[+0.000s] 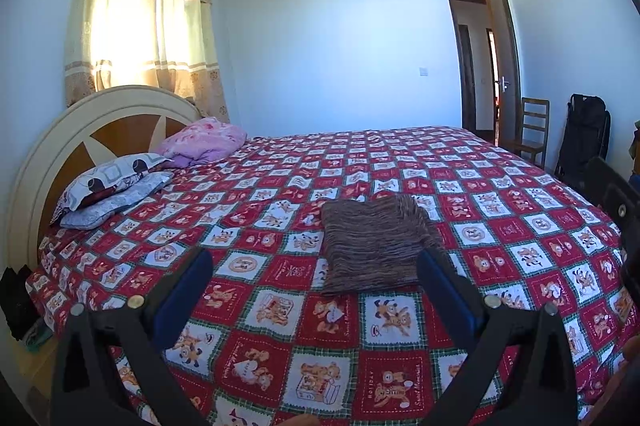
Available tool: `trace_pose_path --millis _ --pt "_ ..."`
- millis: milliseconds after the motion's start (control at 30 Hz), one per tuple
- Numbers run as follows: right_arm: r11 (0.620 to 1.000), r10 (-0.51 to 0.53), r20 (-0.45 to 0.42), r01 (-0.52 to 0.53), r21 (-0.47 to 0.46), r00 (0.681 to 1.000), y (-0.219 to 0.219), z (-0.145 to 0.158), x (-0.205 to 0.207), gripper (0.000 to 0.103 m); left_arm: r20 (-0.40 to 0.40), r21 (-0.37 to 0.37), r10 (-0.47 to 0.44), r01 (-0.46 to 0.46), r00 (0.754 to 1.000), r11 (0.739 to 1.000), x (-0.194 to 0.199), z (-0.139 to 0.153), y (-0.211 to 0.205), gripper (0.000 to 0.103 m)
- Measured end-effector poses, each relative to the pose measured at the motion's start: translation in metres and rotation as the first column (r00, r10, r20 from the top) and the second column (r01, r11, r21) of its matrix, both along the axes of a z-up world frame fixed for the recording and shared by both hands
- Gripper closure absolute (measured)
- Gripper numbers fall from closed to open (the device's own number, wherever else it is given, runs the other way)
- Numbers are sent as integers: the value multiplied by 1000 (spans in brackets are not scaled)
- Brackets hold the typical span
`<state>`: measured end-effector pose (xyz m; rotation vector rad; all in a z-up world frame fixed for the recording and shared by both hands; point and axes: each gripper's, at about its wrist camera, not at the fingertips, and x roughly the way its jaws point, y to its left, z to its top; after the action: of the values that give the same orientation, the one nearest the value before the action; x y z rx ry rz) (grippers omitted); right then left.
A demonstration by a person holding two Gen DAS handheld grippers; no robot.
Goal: Fold small clothes
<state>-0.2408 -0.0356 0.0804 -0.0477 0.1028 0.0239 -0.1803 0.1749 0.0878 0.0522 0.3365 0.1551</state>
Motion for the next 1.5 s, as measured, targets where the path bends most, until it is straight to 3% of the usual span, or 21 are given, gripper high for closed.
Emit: trace_pose_path --millis 1500 --pt "1000 -7 -29 7 0 1000 0 -5 0 24 -42 -6 8 -9 999 1000 3 -11 8 0"
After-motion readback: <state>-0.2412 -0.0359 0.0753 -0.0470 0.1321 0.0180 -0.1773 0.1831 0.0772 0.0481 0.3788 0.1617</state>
